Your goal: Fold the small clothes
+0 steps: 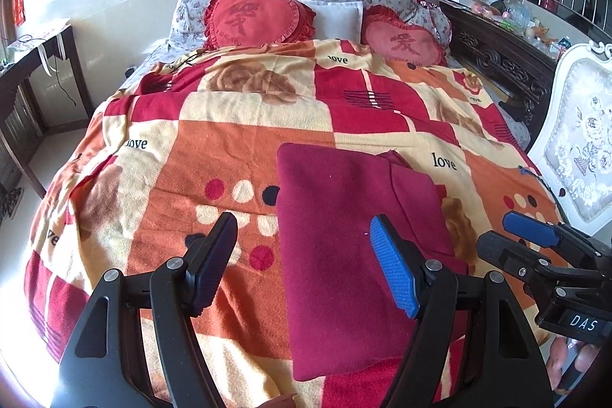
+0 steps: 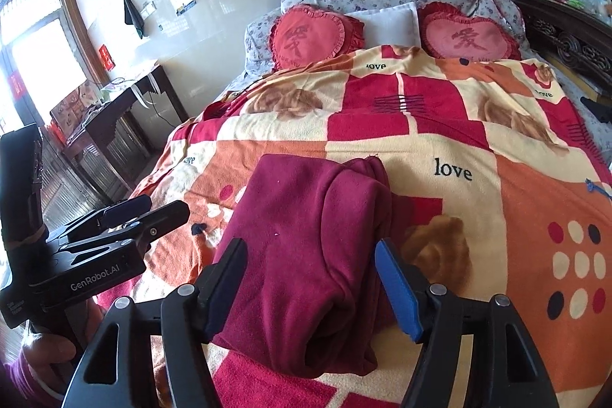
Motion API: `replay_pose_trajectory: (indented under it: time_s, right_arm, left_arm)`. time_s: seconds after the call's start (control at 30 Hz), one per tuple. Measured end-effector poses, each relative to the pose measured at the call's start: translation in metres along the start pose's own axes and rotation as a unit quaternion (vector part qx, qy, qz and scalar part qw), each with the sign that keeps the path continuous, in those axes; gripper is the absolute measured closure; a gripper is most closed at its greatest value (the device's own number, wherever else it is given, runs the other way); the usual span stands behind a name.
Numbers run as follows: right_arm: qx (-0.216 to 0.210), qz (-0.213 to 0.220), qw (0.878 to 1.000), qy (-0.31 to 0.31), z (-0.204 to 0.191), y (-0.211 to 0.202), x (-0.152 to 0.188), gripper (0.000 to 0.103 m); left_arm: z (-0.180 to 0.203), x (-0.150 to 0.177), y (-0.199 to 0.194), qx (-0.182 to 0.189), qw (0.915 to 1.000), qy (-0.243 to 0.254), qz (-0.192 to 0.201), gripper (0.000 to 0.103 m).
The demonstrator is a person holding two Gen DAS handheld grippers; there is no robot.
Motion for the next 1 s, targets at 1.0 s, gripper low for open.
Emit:
replay_pose_trajectory:
  time_s: [1.0]
  right_arm:
    - [-0.009,-0.027,1.0,0.004,-0.001,0.016,0.006,0.036]
  left_arm:
    - [-0.002,0.007,0.008,-0.008,0.9999,0.003,-0.013,0.031]
Point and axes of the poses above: each gripper's, at about its wrist camera, not at the fingertips, and y roughly the way its jaws point, z to its right, x to its underside, the point moved 2 cm from there along y, roughly the way its jaws point, and after that the axes turned 11 degrees about -y, right-handed, at the moved point
